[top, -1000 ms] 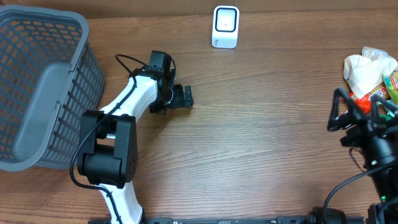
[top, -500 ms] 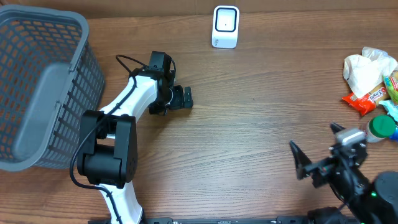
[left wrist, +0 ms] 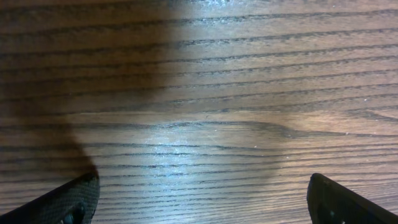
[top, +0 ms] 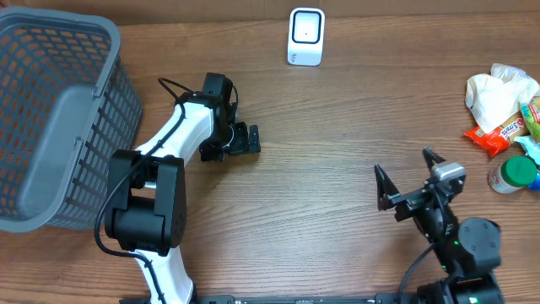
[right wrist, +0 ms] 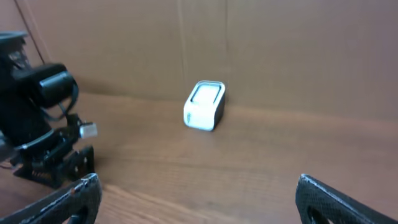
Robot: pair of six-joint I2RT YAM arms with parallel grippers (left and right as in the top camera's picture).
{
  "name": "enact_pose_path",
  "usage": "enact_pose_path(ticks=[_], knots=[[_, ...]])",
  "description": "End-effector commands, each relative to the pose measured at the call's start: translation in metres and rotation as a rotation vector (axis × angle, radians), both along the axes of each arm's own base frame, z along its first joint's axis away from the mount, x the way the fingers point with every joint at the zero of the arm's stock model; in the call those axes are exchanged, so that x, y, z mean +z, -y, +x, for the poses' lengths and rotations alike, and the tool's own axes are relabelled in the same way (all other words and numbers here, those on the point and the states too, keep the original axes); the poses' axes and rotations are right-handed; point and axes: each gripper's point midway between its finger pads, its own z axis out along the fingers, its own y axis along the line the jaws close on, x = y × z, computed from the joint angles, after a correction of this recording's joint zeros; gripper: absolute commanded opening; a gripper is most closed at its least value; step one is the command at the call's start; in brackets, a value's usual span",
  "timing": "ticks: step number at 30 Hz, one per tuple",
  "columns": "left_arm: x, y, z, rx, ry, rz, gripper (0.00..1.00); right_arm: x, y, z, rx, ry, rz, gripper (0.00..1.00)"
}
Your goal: Scan the item barcode
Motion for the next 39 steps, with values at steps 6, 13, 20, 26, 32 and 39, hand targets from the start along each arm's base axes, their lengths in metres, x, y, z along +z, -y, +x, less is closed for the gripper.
enact_pose_path(ticks=[6,13,20,26,32,39], knots=[[-0.016,0.002,-0.012,-0.001,-0.059,-0.005,1.0,-0.053,0.025,0.002,-0.158,-0.147,0.014,1.0],[-0.016,0.003,-0.004,-0.001,-0.024,-0.013,1.0,-0.115,0.025,-0.023,-0.137,-0.412,-0.05,1.0],[-0.015,0.006,0.004,-0.002,0.007,-0.023,1.0,-0.157,0.03,-0.053,-0.141,-0.615,-0.103,1.0],[-0.011,0.016,0.013,-0.021,0.048,-0.08,1.0,-0.165,0.032,-0.06,-0.142,-0.657,-0.114,1.0],[-0.004,0.041,0.026,-0.124,0.133,-0.16,1.0,-0.135,0.04,-0.053,-0.186,-0.495,-0.059,1.0],[0.003,0.07,0.031,-0.276,0.216,-0.219,0.98,-0.113,0.048,-0.05,-0.223,-0.381,-0.025,1.0]])
